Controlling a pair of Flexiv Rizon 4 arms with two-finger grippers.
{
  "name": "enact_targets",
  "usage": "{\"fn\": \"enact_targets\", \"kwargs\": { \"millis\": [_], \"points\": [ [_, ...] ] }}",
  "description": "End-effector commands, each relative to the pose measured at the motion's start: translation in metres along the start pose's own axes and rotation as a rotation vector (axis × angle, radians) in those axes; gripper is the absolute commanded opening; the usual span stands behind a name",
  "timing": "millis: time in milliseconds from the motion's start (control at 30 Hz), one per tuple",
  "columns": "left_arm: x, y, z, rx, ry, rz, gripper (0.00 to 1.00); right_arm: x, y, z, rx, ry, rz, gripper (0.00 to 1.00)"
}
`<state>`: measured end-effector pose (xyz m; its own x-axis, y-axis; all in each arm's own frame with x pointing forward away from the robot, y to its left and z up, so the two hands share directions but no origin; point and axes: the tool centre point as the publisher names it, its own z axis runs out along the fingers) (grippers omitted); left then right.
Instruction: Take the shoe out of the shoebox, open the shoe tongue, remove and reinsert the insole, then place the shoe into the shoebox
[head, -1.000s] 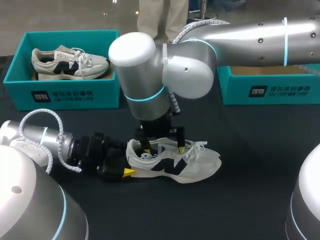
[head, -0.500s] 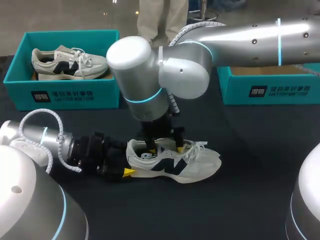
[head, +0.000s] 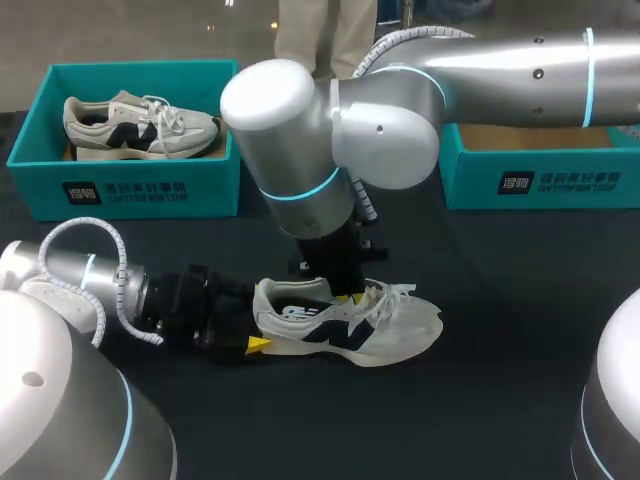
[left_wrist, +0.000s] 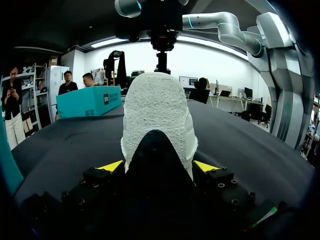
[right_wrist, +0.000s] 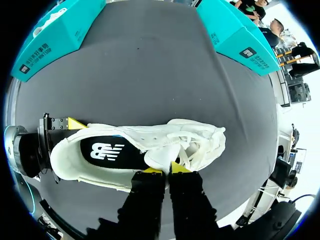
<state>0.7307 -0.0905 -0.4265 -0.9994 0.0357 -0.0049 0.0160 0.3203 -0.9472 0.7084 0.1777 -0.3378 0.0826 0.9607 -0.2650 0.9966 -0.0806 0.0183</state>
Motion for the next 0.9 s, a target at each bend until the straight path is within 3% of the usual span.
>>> {"fn": "enact_targets", "kwargs": {
  "millis": [33, 300, 467, 567, 900],
  "points": [
    [0.001, 0.0, -0.001, -0.002, 0.001, -0.001, 0.0, -0.02, -0.015, -0.009, -0.077, 0.016, 0.183, 0.0],
    [0.001, 0.0, -0.001, -0.002, 0.001, -0.001, 0.0, -0.039, -0.015, -0.018, -0.082, 0.014, 0.214, 0.0],
    [0.001, 0.0, -0.001, -0.002, 0.001, -0.001, 0.0, -0.03, -0.01, -0.024, -0.09, 0.037, 0.195, 0.25],
    [0.001, 0.0, -0.001, -0.002, 0.001, -0.001, 0.0, -0.023, -0.009, -0.025, -0.093, 0.044, 0.179, 0.34],
    [0.001, 0.0, -0.001, -0.002, 0.001, -0.001, 0.0, -0.007, -0.001, -0.014, -0.08, 0.075, 0.138, 0.39]
  ]
}}
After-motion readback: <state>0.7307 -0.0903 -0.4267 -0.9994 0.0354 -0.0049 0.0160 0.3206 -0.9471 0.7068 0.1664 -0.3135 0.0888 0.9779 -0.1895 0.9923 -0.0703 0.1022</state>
